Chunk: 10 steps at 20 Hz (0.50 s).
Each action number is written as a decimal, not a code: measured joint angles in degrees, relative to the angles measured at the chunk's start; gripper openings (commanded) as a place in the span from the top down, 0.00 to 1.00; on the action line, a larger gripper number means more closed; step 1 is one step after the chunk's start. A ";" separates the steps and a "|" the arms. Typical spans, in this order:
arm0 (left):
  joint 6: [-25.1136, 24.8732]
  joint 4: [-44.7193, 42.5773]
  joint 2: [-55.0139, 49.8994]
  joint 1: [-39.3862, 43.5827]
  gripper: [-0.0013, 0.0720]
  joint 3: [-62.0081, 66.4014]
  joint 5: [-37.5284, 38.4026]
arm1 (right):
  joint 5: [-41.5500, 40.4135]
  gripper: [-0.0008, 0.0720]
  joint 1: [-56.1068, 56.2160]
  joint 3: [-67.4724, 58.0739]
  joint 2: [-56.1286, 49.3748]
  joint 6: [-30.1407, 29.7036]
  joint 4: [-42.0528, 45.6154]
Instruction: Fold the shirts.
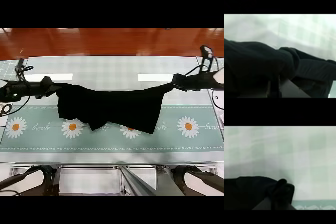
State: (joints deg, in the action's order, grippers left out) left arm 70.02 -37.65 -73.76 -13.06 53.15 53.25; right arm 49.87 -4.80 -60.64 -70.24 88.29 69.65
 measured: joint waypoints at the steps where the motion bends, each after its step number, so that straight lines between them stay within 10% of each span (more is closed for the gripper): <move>1: -0.11 0.35 -2.34 0.24 0.89 1.25 -0.63 | -0.87 0.95 0.00 -1.03 -2.56 -0.09 -0.55; 3: -0.35 1.25 -5.64 0.52 0.30 3.50 -1.09 | -1.99 0.95 0.00 -3.06 -6.71 -0.22 -2.08; 10: 2.01 -2.25 -7.45 -5.20 0.29 9.60 8.22 | -0.66 0.95 -0.44 -6.95 -11.69 -0.94 -5.75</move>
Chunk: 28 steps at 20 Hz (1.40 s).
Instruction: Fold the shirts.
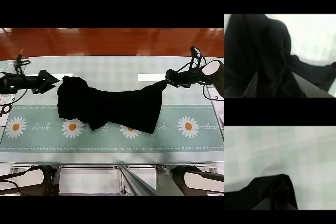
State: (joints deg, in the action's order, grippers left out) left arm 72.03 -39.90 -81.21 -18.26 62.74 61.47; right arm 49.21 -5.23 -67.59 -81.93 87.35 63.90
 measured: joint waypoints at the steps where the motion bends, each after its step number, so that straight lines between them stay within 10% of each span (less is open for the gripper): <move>1: 0.02 -0.57 0.39 -1.25 0.29 -0.09 3.45 | 0.79 0.95 -0.13 -0.20 -0.15 -0.28 -0.17; 7: -0.26 -0.20 1.55 0.81 0.29 -9.97 15.34 | 2.71 0.95 -0.33 -0.59 -0.55 -1.27 -0.74; 22: 1.51 6.78 -6.75 8.22 0.34 -13.33 4.63 | 4.13 0.95 -0.33 -0.61 -0.55 -3.34 -0.96; 24: 1.01 10.69 -7.13 8.70 0.94 -12.85 2.43 | 4.07 0.95 -0.33 -0.61 -0.55 -3.34 -1.14; 28: -3.69 18.03 -7.28 9.81 0.95 -7.76 5.16 | 4.48 0.95 -0.72 -1.53 0.04 -3.45 -1.90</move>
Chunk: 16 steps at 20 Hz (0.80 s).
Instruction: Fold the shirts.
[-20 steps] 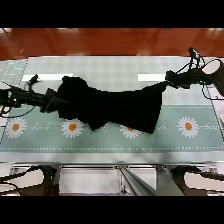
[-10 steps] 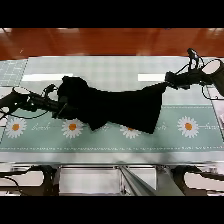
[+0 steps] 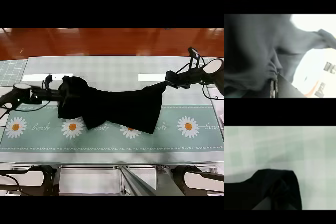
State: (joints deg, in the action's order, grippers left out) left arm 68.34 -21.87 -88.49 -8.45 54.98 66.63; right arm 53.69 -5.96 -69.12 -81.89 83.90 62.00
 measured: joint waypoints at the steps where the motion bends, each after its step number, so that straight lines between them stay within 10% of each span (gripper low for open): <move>1: -0.85 1.70 0.31 -0.04 0.95 2.45 1.86 | 0.59 0.95 -0.20 -1.01 0.59 -0.09 0.02; 16: -0.66 7.41 29.81 -17.79 0.95 52.78 3.63 | 14.78 0.95 -1.36 -46.12 23.34 -2.54 2.67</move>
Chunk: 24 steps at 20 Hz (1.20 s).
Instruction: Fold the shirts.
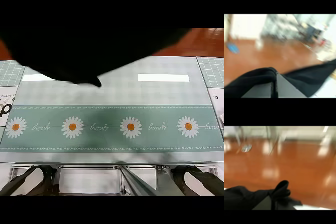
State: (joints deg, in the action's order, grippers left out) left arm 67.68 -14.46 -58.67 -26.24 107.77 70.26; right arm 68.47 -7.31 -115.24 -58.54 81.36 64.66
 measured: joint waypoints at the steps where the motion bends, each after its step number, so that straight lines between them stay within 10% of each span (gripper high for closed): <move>1: 0.00 0.15 2.84 -1.66 0.95 1.03 -0.42 | 0.76 0.95 0.00 -0.81 2.67 -0.11 1.20; 7: 0.66 -6.64 17.40 -3.56 0.95 3.23 -0.50 | 6.93 0.95 0.00 -2.51 14.51 0.57 6.03; 16: 10.03 -39.43 26.23 9.40 0.95 -3.67 6.56 | 16.55 0.95 0.00 12.26 20.24 3.78 6.62; 24: 6.86 -35.87 14.23 11.10 0.95 -35.95 -4.48 | 2.47 0.95 0.00 40.30 9.94 -1.75 -2.97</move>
State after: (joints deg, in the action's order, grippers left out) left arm 74.54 -50.33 -44.45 -15.14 71.81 65.78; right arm 70.94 -7.31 -74.94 -48.60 79.61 61.69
